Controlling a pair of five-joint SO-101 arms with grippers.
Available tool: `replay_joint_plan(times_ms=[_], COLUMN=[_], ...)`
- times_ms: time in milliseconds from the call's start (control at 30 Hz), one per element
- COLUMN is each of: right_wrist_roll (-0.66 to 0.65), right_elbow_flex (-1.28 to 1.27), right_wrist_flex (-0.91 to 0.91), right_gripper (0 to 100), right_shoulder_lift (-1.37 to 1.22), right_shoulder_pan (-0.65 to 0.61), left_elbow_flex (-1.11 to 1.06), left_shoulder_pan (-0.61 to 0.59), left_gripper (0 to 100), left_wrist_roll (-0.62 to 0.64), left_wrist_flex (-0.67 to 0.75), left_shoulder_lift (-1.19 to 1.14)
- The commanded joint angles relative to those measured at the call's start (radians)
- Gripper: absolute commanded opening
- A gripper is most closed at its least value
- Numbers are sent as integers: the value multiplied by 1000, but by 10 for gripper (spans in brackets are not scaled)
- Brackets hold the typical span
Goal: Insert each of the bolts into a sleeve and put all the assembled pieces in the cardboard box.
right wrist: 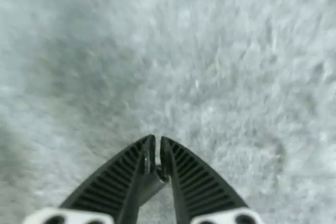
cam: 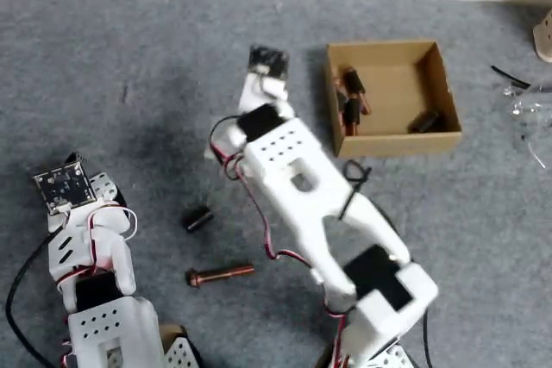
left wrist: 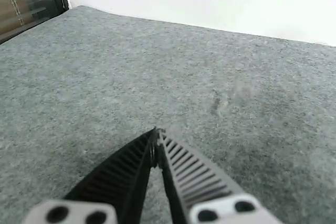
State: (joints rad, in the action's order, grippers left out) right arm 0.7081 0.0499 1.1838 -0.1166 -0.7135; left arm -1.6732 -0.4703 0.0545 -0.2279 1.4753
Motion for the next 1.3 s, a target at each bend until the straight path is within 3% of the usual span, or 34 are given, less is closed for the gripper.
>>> replay_joint_plan(times_ms=[0, 467, 800, 1033, 1167, 1267], right_wrist_roll=[-74, -107, -100, -144, -299, -229], right_elbow_flex=[-22, -94, -91, -97, -90, -85], right_wrist_flex=[4, 10, -12, -39, 25, 124], right_gripper=[5, 5, 9, 228, 235, 235], right_shoulder_lift=[94, 81, 74, 8, -61, -85], right_shoulder_pan=[39, 99, -70, -150, -134, -180], left_elbow_flex=[4, 4, 4, 4, 2, 2], left_shoulder_pan=[15, 21, 13, 16, 18, 18], left_gripper=[14, 14, 14, 14, 14, 14], left_wrist_roll=[5, 5, 5, 3, 3, 3], left_wrist_flex=[23, 23, 23, 23, 23, 23], left_shoulder_lift=[-2, -2, 2, -5, -5, -5])
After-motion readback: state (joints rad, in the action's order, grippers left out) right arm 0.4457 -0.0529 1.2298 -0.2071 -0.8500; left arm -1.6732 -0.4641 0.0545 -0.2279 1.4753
